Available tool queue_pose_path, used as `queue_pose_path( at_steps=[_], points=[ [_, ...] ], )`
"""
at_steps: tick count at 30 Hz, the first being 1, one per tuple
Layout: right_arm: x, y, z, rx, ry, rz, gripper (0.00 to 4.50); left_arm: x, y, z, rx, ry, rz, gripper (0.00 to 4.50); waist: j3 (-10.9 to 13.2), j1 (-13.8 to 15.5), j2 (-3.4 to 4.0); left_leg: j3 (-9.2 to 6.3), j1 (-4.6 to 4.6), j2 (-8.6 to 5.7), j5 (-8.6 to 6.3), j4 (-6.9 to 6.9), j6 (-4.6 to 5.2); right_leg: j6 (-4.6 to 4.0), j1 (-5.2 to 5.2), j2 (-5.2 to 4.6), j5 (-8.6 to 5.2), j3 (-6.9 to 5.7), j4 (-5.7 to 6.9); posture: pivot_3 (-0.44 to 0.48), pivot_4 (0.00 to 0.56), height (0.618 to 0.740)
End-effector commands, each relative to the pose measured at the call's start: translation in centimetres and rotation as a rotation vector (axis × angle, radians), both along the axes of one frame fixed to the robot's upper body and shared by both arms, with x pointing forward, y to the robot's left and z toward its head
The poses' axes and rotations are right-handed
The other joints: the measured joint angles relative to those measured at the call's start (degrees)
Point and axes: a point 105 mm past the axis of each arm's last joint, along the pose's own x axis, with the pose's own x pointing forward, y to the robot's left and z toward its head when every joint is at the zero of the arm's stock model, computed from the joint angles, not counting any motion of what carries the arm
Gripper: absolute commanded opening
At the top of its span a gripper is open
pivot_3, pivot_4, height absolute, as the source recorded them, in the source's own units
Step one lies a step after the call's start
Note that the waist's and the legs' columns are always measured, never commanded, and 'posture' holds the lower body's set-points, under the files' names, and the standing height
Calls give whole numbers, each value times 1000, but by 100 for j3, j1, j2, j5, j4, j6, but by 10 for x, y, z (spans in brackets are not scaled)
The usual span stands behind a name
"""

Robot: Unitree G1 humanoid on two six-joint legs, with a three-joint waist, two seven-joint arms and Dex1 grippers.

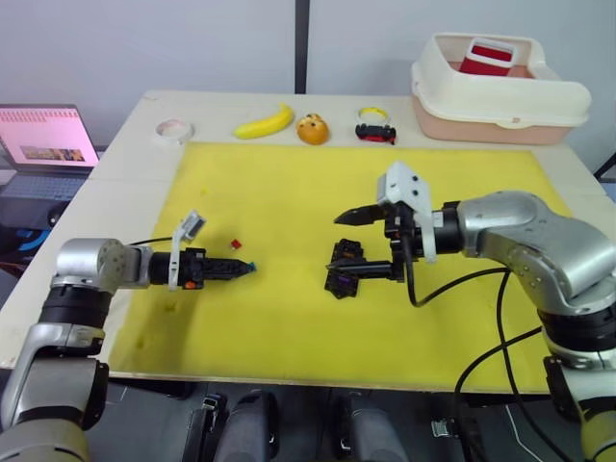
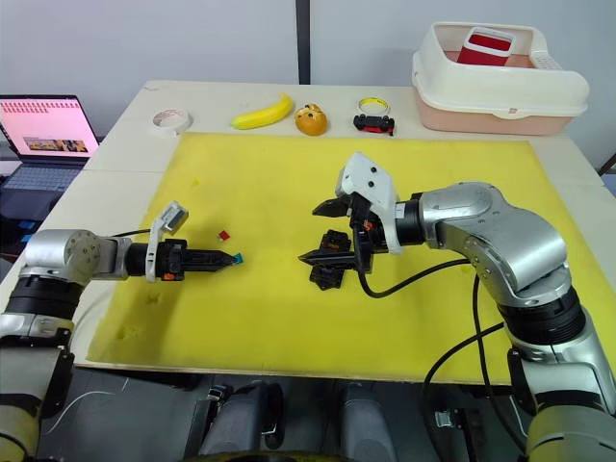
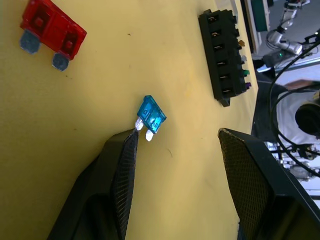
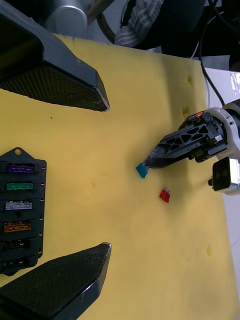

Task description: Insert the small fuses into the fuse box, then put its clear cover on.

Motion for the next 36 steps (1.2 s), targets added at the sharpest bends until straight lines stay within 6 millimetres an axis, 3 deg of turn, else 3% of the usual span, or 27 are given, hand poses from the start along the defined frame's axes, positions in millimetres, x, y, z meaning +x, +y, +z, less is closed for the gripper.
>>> queue_pose_path(
  at_steps=[1, 6, 19, 36],
  points=[
    [-4, 3, 15, 12, -57, 30, 4500, 7, 14, -5, 78, -23, 30, 2705, 0, 2, 0, 0, 0, 0, 0, 0, 0, 0, 0, 0, 0, 0, 1, 0, 150, 740],
    [-10, 5, 13, 2, -71, 49, 4500, 16, 22, -11, 78, -35, 71, 2705, -1, 0, 0, 0, 3, 0, 0, 0, 0, 0, 1, 1, 0, 0, 4, 0, 150, 740],
    [-10, 2, 19, 6, -73, 28, 4500, 18, -4, -14, 16, -33, -47, 2705, -4, 85, 2, -6, 34, -3, 3, 7, -3, -3, 32, -4, 0, -2, 26, 0, 150, 740],
    [-14, 3, 13, -9, -61, 36, 4500, 24, -12, -13, -18, -63, -64, 2705, -4, 153, 3, -19, 34, -7, 1, 7, 0, -3, 52, -10, 0, -15, -1, 0, 150, 740]
  ],
)
